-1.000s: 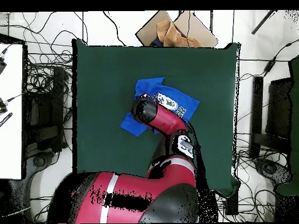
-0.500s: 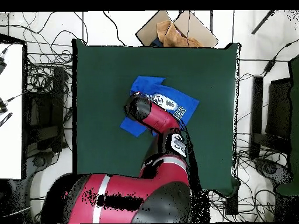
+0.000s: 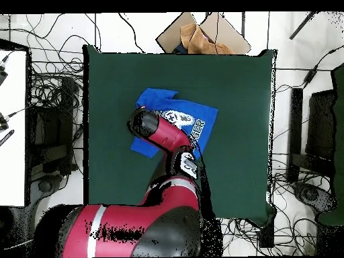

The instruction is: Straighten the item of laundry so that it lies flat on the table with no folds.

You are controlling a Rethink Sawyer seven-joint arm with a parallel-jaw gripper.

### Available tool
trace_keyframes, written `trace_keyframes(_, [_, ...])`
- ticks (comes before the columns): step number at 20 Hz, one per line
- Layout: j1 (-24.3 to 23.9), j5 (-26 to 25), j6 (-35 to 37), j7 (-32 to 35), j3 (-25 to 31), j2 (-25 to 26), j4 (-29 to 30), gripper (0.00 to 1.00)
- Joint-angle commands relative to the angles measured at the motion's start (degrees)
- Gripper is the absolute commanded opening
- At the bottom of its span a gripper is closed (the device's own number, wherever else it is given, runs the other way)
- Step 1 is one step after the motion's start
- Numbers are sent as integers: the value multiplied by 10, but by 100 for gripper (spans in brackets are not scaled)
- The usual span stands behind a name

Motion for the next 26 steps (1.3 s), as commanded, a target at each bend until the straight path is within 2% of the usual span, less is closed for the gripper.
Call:
trace_keyframes(1, [53, 55, 57, 181, 27, 38, -9, 100])
trace_keyframes(5, [71, 67, 21, 178, 16, 51, -16, 100])
trace_keyframes(13, [108, 101, 71, 221, -25, 44, -29, 100])
trace_keyframes(19, [106, 98, 46, 195, -57, 59, -24, 100])
trace_keyframes(20, [107, 96, 47, 189, -61, 61, -26, 0])
trace_keyframes(26, [107, 102, 32, 191, -57, 54, -15, 0])
